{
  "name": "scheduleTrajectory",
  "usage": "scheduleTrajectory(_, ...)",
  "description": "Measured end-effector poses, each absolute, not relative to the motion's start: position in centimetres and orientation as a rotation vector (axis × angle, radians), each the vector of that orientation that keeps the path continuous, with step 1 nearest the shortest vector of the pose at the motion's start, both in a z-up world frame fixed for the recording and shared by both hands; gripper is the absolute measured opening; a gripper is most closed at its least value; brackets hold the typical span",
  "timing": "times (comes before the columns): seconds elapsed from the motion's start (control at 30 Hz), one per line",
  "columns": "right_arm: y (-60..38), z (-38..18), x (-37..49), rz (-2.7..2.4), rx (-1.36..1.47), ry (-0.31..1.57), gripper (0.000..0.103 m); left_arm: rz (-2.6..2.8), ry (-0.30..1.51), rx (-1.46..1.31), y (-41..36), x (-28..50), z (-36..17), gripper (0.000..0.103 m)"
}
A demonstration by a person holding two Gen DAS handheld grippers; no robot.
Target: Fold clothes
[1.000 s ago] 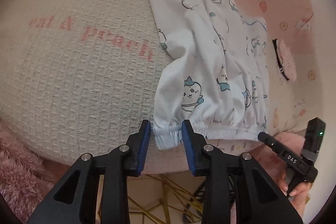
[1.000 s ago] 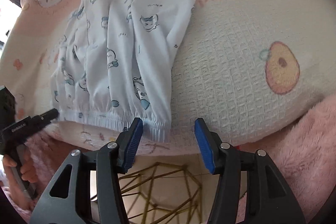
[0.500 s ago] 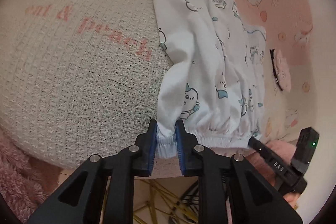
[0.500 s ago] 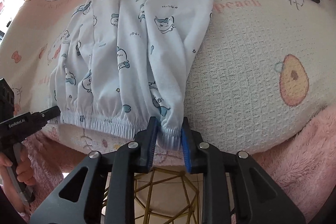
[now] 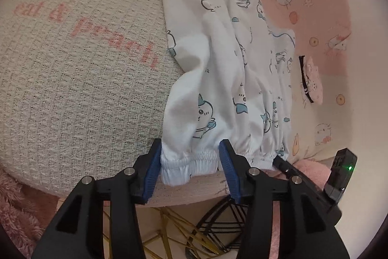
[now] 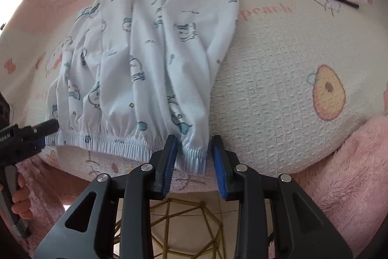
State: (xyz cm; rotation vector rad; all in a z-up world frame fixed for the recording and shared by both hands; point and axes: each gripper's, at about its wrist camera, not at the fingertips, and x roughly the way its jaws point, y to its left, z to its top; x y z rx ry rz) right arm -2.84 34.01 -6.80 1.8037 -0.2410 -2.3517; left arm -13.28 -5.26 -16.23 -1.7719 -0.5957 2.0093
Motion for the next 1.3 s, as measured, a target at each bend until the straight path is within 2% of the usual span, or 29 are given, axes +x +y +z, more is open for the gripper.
scheduleTrajectory(0.03,33.9,-6.8,-2.6,-2.358,1.805,-0.241,0.029,2.017,-0.577,-1.771,-5.1,-13.3,-16.1,0.049)
scheduleTrajectory(0.1,33.8,-6.9,-2.3,-2.37,1.807,-0.24,0.039,2.031,-0.539,-1.77,-4.7,-13.2,-15.9,0.049)
scheduleTrajectory(0.23,33.3,-7.2,-1.5,-2.367,1.804,-0.239,0.049,2.057,-0.472,-1.771,-4.0,-13.1,-15.7,0.049)
scheduleTrajectory(0.3,33.0,-7.3,-1.2,-2.349,1.8,-0.239,0.06,2.072,-0.44,-1.771,-3.9,-13.0,-15.6,0.049)
scheduleTrajectory(0.37,32.7,-7.5,-0.8,-2.332,1.795,-0.238,0.06,2.091,-0.415,-1.772,-4.0,-13.0,-15.5,0.031)
scheduleTrajectory(0.4,32.5,-7.5,-0.6,-2.323,1.793,-0.238,0.052,2.101,-0.403,-1.772,-4.0,-13.0,-15.5,0.019)
scheduleTrajectory(0.43,32.4,-7.6,-0.5,-2.315,1.791,-0.238,0.044,2.11,-0.39,-1.772,-4.1,-12.9,-15.5,0.019)
scheduleTrajectory(0.5,32.2,-7.9,-0.2,-2.276,1.785,-0.271,0.015,2.129,-0.365,-1.773,-4.2,-12.9,-15.4,0.015)
scheduleTrajectory(0.53,32.3,-8.1,-0.1,-2.243,1.78,-0.307,0.011,2.138,-0.353,-1.773,-4.2,-12.9,-15.4,0.013)
scheduleTrajectory(0.7,31.4,-7.9,1.4,-2.22,1.723,-0.315,0.008,2.184,-0.361,-1.685,-4.3,-12.4,-13.7,0.01)
scheduleTrajectory(0.77,34.6,-7.5,-0.7,-2.237,1.675,-0.331,0.008,2.183,-0.392,-1.639,-4.7,-12.0,-12.3,0.01)
scheduleTrajectory(0.83,29.5,-3.8,-3.3,-2.258,1.613,-0.392,0.008,2.181,-0.424,-1.594,-5.2,-11.6,-10.9,0.01)
scheduleTrajectory(0.9,30.7,-3.8,-4.0,-2.26,1.554,-0.448,0.008,2.197,-0.433,-1.516,-5.6,-11.1,-8.6,0.01)
scheduleTrajectory(1.1,38.4,7.1,-5.7,-2.289,1.322,-0.571,0.007,2.181,-0.492,-1.272,-6.0,-9.6,0.1,0.01)
scheduleTrajectory(1.23,39.6,13.3,-5.6,-2.307,1.13,-0.62,0.007,2.177,-0.488,-1.119,-6.4,-9.1,5.9,0.01)
scheduleTrajectory(1.3,40.2,15.8,-5.5,-2.306,1.071,-0.633,0.007,2.202,-0.464,-1.099,-6.3,-9.6,7.2,0.01)
